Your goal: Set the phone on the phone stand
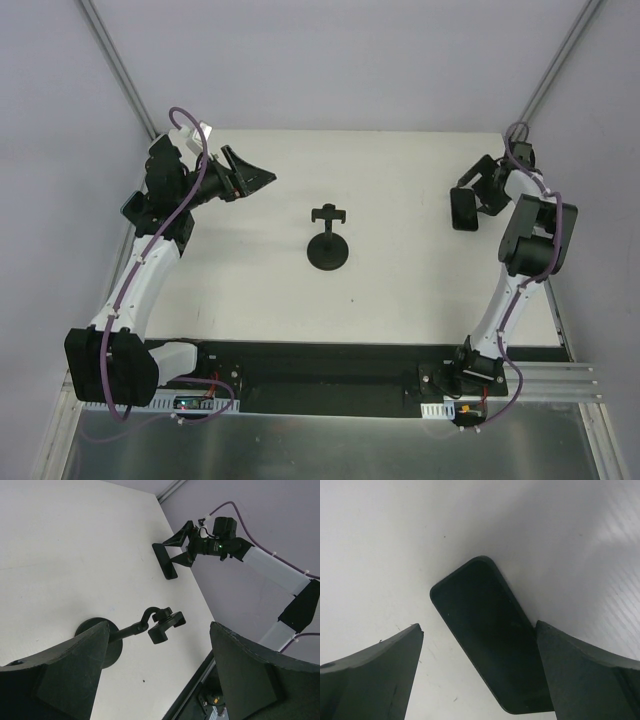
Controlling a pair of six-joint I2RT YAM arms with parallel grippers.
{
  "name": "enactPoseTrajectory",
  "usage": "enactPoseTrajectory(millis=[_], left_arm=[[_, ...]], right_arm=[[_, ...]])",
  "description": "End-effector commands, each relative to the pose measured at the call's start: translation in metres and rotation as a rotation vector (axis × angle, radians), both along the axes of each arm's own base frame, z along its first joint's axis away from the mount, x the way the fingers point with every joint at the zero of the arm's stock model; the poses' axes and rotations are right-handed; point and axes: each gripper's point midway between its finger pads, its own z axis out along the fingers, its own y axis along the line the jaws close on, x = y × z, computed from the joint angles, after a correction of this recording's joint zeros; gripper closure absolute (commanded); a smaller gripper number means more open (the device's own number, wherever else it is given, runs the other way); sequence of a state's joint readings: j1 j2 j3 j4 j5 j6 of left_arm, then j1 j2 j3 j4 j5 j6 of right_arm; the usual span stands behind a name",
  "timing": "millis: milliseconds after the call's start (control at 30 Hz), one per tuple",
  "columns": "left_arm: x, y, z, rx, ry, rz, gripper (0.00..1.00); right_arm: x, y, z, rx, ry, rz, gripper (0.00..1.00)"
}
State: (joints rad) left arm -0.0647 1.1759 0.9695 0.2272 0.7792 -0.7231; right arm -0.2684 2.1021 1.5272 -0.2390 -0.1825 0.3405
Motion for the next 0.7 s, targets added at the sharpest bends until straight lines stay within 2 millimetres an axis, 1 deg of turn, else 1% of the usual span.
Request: enactPoseTrajectory(millis=[0,33,67,100,133,200,233,333,400,433,467,500,533,567,633,667], left_arm=[[-0.006,0.0,0.016,0.012,-0.083,-0.001,0.2],[-0.006,0.0,0.016,0.01,-0.081,-0.004,0.2],[-0.006,0.0,0.016,0.01,-0.083,-0.003,0.19],[-0.006,-0.001,0.016,0.009,-0.082,-0.006,0.2],[-0.005,-0.001,0.014,0.008,-0.075,-0.009,0.19],[-0.005,-0.001,0.014,0.007,-0.073,-0.009,0.19],[-0.005,-0.001,0.014,0.006,-0.074,-0.012,0.19],[-0.005,-0.002,0.014,0.003,-0.07,-0.011,0.19],[-0.006,-0.002,0.015,0.001,-0.074,-0.011,0.19],[-0.005,-0.002,0.013,0.002,-0.071,-0.011,0.19],[-0.005,-0.002,0.014,0.001,-0.07,-0.011,0.19],[-0.005,-0.001,0.013,0.001,-0.07,-0.01,0.19],[-0.004,-0.002,0.013,0.001,-0.068,-0.01,0.19],[-0.005,-0.002,0.013,0.001,-0.068,-0.011,0.19],[-0.005,-0.001,0.014,0.002,-0.072,-0.01,0.19],[-0.005,-0.002,0.013,0.003,-0.073,-0.008,0.19]], right_arm=[[-0.044,0.022,-0.019,-0.118,0.312,0.297,0.04],[-0.055,0.03,-0.021,-0.113,0.379,0.333,0.04],[-0.042,0.028,-0.017,-0.135,0.382,0.35,0.04],[-0.046,0.026,-0.018,-0.157,0.423,0.352,0.04],[-0.052,0.03,-0.017,-0.164,0.461,0.405,0.04],[-0.049,0.03,-0.017,-0.176,0.475,0.423,0.04],[-0.054,0.029,-0.016,-0.175,0.499,0.429,0.04],[-0.056,0.032,-0.017,-0.187,0.517,0.46,0.04],[-0.057,0.029,-0.016,-0.227,0.535,0.466,0.04],[-0.061,0.027,-0.016,-0.26,0.566,0.469,0.04],[-0.062,0.027,-0.021,-0.274,0.591,0.475,0.04],[-0.064,0.025,-0.021,-0.294,0.616,0.471,0.04],[-0.062,0.027,-0.015,-0.305,0.625,0.474,0.04],[-0.064,0.028,-0.02,-0.306,0.647,0.469,0.04],[-0.063,0.029,-0.017,-0.328,0.662,0.462,0.04],[-0.063,0.029,-0.018,-0.331,0.67,0.459,0.02]])
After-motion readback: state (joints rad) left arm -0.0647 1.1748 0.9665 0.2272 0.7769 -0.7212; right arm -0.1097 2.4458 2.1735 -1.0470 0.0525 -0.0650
